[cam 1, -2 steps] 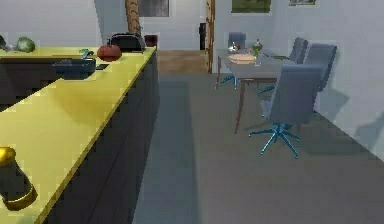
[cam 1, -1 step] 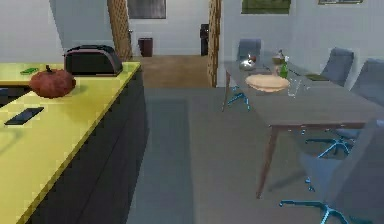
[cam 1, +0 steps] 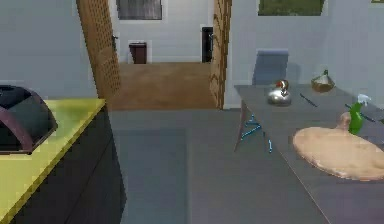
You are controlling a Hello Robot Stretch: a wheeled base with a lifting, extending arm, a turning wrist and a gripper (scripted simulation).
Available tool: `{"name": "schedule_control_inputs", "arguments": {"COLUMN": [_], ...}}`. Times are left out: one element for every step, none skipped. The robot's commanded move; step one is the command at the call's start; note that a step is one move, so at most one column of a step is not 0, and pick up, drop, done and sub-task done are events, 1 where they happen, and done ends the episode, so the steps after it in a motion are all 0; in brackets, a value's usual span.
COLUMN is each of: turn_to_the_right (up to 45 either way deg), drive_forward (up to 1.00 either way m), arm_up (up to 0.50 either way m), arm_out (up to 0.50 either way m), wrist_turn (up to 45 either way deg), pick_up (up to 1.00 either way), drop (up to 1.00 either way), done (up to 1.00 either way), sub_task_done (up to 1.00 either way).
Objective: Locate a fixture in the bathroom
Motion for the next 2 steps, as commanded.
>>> {"name": "schedule_control_inputs", "arguments": {"turn_to_the_right": [0.0, 0.0], "drive_forward": [1.0, 1.0], "arm_up": [0.0, 0.0], "arm_out": [0.0, 0.0], "wrist_turn": [0.0, 0.0], "pick_up": [0.0, 0.0], "drop": [0.0, 0.0], "done": [0.0, 0.0], "sub_task_done": [0.0, 0.0]}}
